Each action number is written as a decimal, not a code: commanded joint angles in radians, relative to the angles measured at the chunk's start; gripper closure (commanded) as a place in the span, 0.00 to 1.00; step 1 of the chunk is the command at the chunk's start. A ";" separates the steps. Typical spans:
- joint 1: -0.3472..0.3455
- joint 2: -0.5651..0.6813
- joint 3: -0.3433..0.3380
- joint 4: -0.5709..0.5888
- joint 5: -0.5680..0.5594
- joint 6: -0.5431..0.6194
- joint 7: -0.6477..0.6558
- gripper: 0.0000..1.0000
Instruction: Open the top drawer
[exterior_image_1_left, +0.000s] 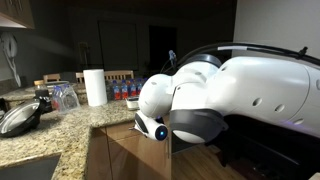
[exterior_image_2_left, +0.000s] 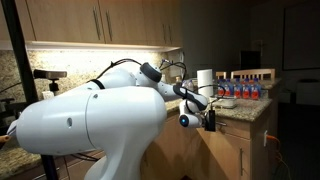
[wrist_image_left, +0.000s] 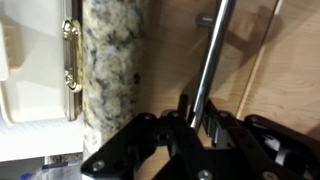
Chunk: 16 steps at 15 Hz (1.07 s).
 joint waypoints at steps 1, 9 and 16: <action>0.092 -0.039 0.093 -0.124 0.005 -0.051 -0.011 0.90; 0.163 -0.068 0.076 -0.250 -0.024 -0.139 0.083 0.91; 0.221 -0.077 0.065 -0.311 -0.019 -0.166 0.134 0.91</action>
